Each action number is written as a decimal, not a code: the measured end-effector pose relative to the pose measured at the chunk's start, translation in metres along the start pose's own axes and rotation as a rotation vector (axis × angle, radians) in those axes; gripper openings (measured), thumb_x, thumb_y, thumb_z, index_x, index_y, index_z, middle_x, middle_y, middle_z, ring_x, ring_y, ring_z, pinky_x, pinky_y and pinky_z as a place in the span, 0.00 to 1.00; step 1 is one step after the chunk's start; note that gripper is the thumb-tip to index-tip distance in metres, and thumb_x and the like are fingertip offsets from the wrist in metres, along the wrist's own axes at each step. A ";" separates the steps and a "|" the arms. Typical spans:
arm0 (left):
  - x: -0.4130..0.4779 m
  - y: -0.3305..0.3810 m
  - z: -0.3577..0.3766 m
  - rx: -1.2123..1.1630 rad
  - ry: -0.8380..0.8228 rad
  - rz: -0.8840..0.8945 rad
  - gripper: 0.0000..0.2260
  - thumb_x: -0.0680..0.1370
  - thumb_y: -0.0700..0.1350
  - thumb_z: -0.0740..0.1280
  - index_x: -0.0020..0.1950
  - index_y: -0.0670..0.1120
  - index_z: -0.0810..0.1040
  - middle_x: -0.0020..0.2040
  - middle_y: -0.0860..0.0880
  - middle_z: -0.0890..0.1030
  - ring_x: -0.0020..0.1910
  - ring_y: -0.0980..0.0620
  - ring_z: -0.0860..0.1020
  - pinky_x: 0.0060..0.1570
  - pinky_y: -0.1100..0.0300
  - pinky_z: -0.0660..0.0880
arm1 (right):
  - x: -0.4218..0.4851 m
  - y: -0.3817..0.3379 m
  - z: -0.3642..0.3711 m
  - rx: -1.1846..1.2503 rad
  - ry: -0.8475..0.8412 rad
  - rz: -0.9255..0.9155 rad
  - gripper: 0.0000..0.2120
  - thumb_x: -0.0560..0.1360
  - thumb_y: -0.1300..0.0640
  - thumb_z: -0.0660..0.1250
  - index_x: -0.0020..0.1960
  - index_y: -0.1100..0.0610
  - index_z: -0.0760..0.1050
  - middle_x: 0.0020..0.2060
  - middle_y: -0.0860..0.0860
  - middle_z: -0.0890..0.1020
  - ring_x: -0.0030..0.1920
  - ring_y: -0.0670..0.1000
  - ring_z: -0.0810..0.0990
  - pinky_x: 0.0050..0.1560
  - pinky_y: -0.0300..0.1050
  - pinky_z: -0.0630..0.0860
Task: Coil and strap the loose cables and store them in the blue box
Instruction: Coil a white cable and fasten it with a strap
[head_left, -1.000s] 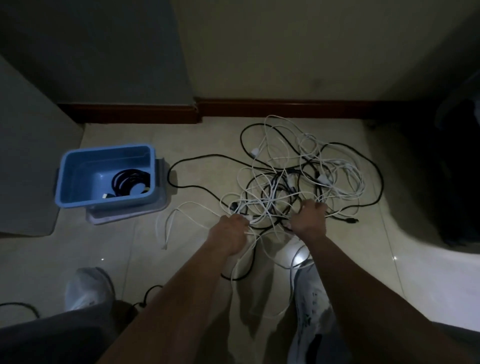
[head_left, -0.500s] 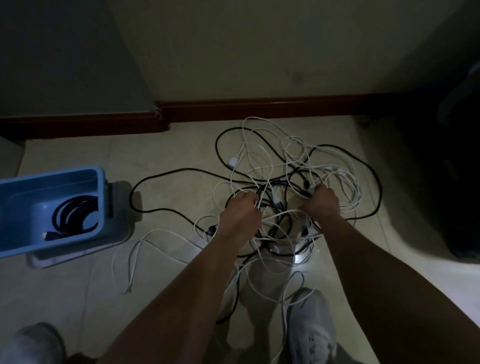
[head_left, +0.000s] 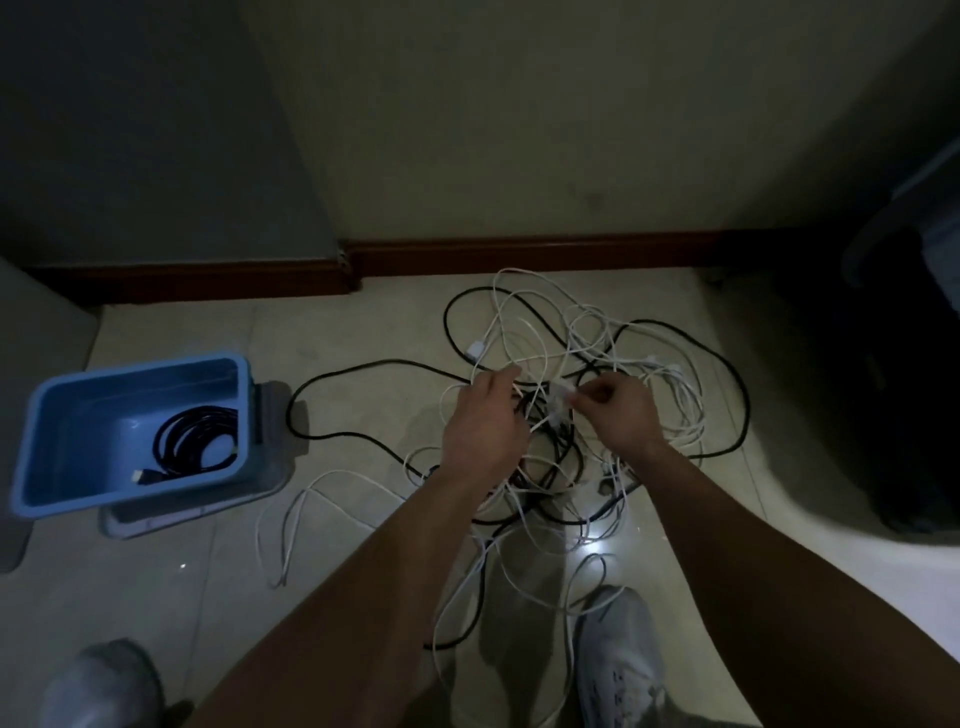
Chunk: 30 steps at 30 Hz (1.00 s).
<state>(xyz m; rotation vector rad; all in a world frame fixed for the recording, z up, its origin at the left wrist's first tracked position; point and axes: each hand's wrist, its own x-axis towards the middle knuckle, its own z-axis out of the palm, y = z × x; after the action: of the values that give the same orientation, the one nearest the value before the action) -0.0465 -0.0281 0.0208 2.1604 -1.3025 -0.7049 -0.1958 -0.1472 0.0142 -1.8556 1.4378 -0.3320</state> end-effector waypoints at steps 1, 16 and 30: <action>-0.003 0.006 -0.014 0.050 0.020 0.040 0.28 0.78 0.42 0.64 0.77 0.52 0.63 0.73 0.48 0.67 0.69 0.45 0.65 0.64 0.49 0.70 | -0.006 -0.017 -0.005 0.048 -0.063 -0.037 0.09 0.74 0.51 0.76 0.42 0.56 0.82 0.35 0.49 0.83 0.37 0.46 0.80 0.39 0.40 0.72; -0.102 0.074 -0.219 0.074 0.124 0.028 0.17 0.76 0.64 0.65 0.39 0.51 0.76 0.34 0.54 0.77 0.37 0.52 0.77 0.33 0.58 0.67 | -0.110 -0.198 -0.079 0.104 -0.295 -0.364 0.20 0.74 0.40 0.72 0.33 0.53 0.72 0.26 0.45 0.70 0.26 0.43 0.67 0.31 0.41 0.64; -0.207 0.103 -0.344 -0.780 -0.075 -0.094 0.20 0.86 0.52 0.53 0.49 0.39 0.77 0.29 0.44 0.75 0.33 0.44 0.78 0.39 0.56 0.76 | -0.205 -0.335 -0.115 0.333 -0.326 -0.642 0.06 0.76 0.58 0.73 0.41 0.56 0.82 0.28 0.42 0.78 0.30 0.37 0.73 0.34 0.29 0.68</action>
<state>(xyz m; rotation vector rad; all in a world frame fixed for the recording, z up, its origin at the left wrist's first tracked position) 0.0326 0.1724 0.3751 1.5646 -0.7643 -1.1152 -0.0945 0.0231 0.3729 -1.9348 0.5067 -0.5124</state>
